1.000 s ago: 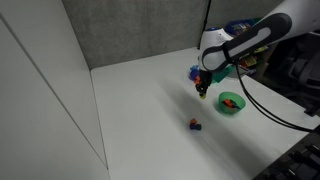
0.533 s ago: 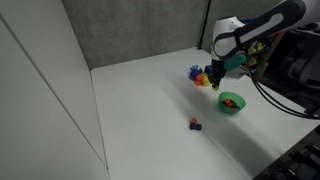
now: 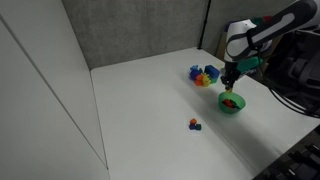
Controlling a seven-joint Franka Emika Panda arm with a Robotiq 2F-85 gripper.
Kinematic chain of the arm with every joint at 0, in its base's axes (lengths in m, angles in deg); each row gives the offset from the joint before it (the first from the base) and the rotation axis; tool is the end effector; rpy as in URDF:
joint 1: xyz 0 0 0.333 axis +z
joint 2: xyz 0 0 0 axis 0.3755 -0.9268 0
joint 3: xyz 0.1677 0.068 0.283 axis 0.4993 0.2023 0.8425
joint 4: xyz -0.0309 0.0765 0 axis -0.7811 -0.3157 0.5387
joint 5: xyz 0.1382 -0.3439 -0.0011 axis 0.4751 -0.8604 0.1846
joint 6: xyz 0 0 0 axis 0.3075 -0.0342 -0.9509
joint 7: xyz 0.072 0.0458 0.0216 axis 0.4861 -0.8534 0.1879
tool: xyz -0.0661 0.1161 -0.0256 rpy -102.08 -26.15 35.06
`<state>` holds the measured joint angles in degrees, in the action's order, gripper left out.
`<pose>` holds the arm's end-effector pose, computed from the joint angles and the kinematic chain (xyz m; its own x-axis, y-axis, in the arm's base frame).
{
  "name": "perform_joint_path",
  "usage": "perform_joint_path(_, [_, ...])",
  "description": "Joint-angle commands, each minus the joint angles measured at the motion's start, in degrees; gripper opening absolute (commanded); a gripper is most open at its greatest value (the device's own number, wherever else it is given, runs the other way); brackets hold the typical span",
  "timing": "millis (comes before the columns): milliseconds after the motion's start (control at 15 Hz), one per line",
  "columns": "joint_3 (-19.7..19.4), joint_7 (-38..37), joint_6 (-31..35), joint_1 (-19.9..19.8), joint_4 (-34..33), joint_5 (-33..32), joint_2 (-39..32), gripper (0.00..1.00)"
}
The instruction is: Put the small yellow block in the green bowl
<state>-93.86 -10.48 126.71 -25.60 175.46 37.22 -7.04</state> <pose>0.6351 -0.0848 0.1773 0.9769 -0.0412 -0.2096 -0.0217 -0.9953 0.0946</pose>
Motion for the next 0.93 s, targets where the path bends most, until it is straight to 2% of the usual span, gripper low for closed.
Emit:
perform_joint_path(0, [0.1,0.0,2.5,-1.6,5.1,1.5,2.1,0.11])
perform_joint_path(867, [0.1,1.1,18.4,-2.0,15.3,1.0,0.5,0.1])
